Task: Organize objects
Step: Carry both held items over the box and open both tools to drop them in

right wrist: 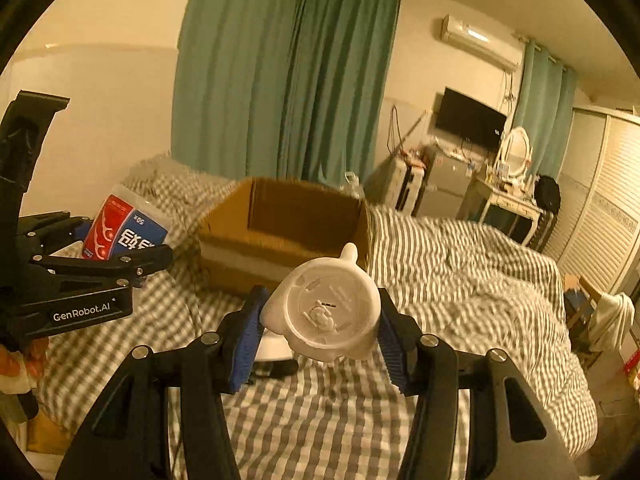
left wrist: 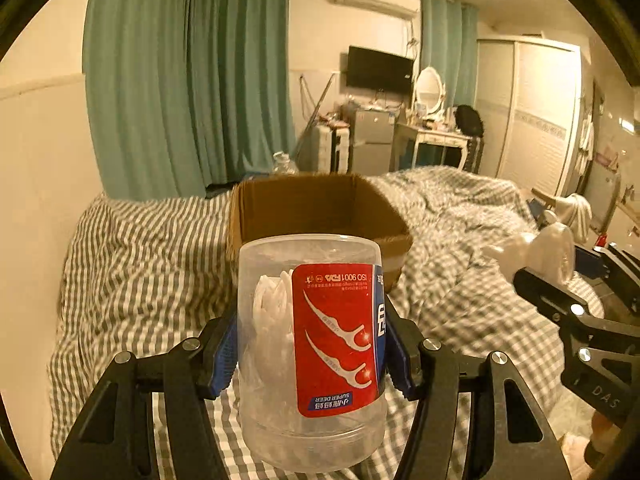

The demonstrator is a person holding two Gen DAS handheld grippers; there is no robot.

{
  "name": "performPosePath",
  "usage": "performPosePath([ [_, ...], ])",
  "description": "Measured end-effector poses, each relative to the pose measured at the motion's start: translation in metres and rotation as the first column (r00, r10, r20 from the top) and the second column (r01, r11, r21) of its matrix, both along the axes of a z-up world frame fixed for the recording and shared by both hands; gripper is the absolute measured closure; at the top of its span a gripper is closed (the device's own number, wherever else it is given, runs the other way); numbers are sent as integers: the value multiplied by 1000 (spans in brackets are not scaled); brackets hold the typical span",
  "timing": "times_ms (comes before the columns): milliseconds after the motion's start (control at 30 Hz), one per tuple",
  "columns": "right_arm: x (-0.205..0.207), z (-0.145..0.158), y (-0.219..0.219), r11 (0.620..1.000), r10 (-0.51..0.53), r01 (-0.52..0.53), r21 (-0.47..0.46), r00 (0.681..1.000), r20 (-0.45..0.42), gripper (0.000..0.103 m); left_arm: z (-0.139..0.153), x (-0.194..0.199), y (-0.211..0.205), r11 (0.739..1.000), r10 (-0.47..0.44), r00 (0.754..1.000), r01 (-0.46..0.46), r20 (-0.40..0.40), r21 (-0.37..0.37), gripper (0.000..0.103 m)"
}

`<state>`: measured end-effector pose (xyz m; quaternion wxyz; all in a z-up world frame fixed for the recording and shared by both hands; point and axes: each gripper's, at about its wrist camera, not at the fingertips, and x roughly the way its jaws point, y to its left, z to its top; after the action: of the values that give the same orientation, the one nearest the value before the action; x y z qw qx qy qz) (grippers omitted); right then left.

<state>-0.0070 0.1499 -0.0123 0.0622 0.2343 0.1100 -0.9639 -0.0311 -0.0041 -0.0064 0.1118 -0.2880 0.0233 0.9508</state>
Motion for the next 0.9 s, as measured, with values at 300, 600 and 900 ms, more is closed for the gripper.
performPosePath([
  [300, -46, 77, -6, 999, 46, -45, 28, 996, -71, 51, 46, -58, -6, 1000, 2, 1000, -2, -8, 4, 41],
  [600, -169, 85, 2, 999, 48, -47, -23, 998, 28, 51, 46, -181, -14, 999, 7, 995, -11, 96, 34, 41],
  [900, -316, 26, 26, 996, 76, -62, -64, 969, 237, 51, 1, -297, -13, 1000, -4, 979, 5, 204, -6, 41],
])
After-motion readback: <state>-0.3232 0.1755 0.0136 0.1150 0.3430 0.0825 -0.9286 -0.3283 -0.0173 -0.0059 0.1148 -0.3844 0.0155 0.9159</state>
